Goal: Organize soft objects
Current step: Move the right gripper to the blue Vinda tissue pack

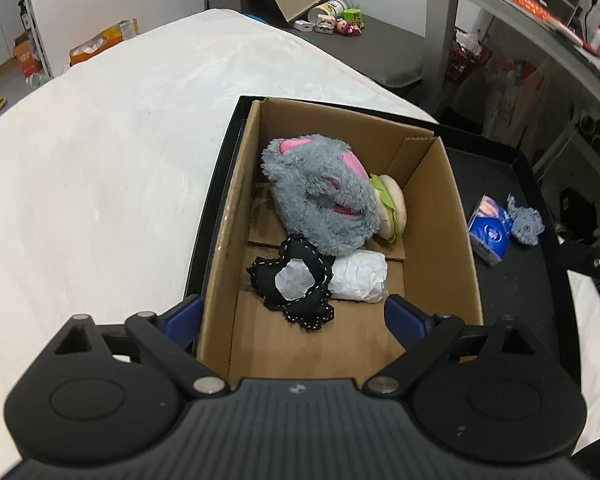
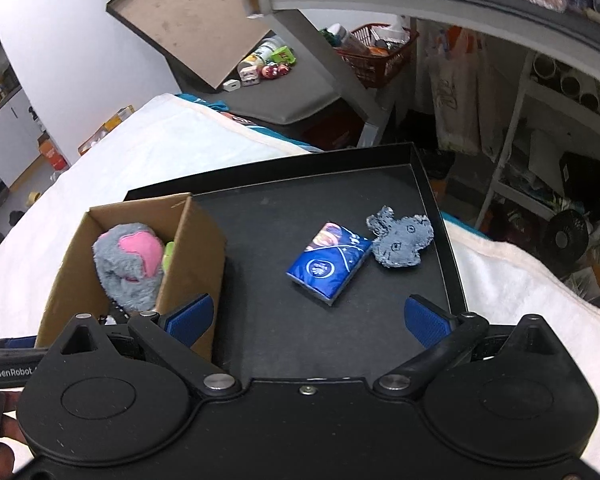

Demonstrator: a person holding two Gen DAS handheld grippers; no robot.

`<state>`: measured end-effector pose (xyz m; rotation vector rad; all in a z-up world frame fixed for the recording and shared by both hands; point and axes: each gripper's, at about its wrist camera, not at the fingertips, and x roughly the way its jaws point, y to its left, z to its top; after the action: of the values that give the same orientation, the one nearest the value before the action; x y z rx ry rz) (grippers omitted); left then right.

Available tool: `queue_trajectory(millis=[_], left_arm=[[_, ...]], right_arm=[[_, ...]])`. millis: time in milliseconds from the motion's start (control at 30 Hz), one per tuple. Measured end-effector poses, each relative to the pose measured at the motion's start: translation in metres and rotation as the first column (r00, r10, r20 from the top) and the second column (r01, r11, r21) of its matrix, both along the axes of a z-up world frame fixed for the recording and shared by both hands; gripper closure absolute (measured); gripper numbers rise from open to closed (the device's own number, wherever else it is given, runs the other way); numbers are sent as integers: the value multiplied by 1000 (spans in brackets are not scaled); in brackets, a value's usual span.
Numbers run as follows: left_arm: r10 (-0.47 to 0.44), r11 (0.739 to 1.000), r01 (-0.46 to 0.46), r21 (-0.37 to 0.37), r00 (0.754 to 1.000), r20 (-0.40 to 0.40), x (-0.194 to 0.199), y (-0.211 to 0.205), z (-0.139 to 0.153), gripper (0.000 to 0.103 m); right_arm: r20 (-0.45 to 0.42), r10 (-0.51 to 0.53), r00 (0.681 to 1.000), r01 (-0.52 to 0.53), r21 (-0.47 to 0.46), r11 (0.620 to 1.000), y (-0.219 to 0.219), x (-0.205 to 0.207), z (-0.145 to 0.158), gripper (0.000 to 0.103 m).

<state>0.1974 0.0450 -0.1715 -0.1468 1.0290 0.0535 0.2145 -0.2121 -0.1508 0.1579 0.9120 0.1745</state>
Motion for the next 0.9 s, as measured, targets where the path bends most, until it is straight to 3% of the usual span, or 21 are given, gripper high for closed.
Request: queue_trajectory(millis=[467, 900], left_arm=[[43, 999, -42, 26, 999, -23, 11, -4, -6, 8], [65, 998, -64, 27, 997, -42, 20, -2, -10, 8]], right_arm=[[-40, -25, 999, 27, 52, 998, -20, 21, -32, 0], [-77, -27, 997, 31, 59, 998, -7, 53, -48, 0]])
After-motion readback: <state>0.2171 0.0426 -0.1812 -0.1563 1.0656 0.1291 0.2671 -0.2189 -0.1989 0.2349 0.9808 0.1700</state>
